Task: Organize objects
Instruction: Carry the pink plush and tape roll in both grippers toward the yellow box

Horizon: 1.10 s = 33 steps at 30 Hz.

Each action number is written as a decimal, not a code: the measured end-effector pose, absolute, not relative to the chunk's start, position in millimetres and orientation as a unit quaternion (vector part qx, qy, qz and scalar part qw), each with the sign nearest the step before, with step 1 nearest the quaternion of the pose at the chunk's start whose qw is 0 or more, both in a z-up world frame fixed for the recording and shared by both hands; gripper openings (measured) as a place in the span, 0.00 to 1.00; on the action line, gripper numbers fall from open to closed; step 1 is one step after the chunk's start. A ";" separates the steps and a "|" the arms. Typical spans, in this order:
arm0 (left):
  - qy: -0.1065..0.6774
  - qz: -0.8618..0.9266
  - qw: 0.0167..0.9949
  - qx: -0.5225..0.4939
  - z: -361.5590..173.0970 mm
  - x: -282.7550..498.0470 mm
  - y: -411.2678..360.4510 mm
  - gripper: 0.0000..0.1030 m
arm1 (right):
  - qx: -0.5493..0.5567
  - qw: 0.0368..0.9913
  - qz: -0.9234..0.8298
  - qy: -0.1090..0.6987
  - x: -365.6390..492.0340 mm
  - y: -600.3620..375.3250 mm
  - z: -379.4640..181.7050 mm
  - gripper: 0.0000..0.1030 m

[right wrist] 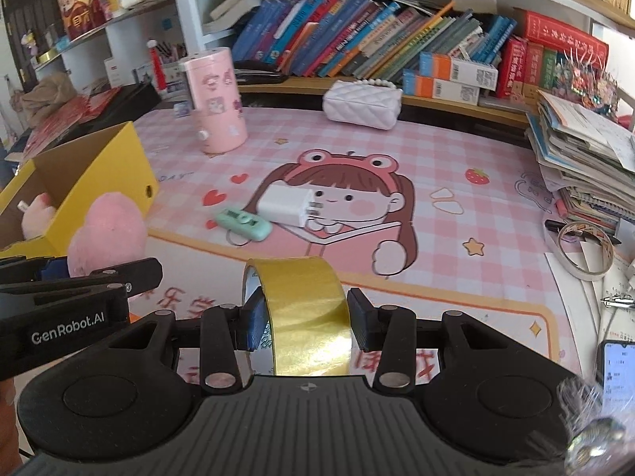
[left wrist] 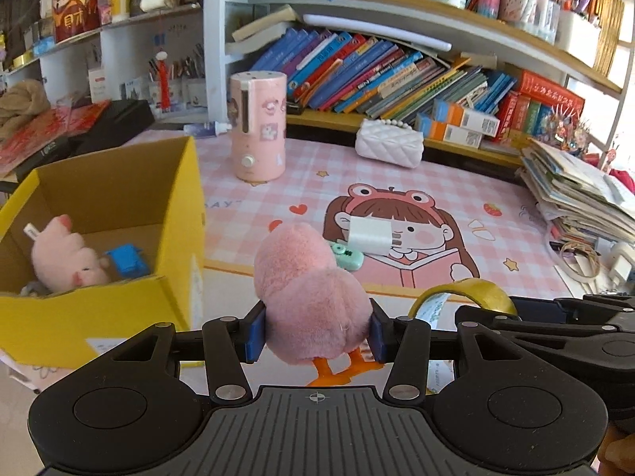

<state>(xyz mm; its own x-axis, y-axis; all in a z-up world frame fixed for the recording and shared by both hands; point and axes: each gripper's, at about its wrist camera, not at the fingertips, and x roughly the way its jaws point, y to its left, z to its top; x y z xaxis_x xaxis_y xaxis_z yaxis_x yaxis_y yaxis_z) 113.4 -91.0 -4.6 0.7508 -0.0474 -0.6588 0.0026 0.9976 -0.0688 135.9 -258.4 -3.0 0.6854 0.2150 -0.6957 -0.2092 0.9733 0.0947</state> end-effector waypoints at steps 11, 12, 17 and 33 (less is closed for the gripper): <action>0.339 0.009 0.939 -0.056 4.2 55.5 -20.3 0.46 | -0.013 0.921 0.125 0.368 84.8 -192.9 10.7 0.39; 0.340 0.012 0.938 -0.058 4.4 50.3 -13.0 0.46 | -0.015 0.921 0.128 0.367 79.6 -185.9 11.7 0.39; 0.343 0.025 0.937 -0.066 4.8 23.7 21.9 0.46 | -0.024 0.920 0.143 0.365 53.1 -151.1 14.2 0.39; 0.345 0.058 0.934 -0.079 3.9 -47.9 100.0 0.46 | -0.023 0.908 0.171 0.381 -13.1 -70.3 4.7 0.39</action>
<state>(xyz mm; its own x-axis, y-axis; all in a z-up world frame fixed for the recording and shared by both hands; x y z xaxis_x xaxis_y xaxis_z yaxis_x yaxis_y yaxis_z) -47.9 100.0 3.9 0.7554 0.0544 -0.6531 -0.1630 0.9808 -0.1069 -13.1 -70.3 4.7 0.6516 0.2927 -0.6998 -0.3283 0.9405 0.0877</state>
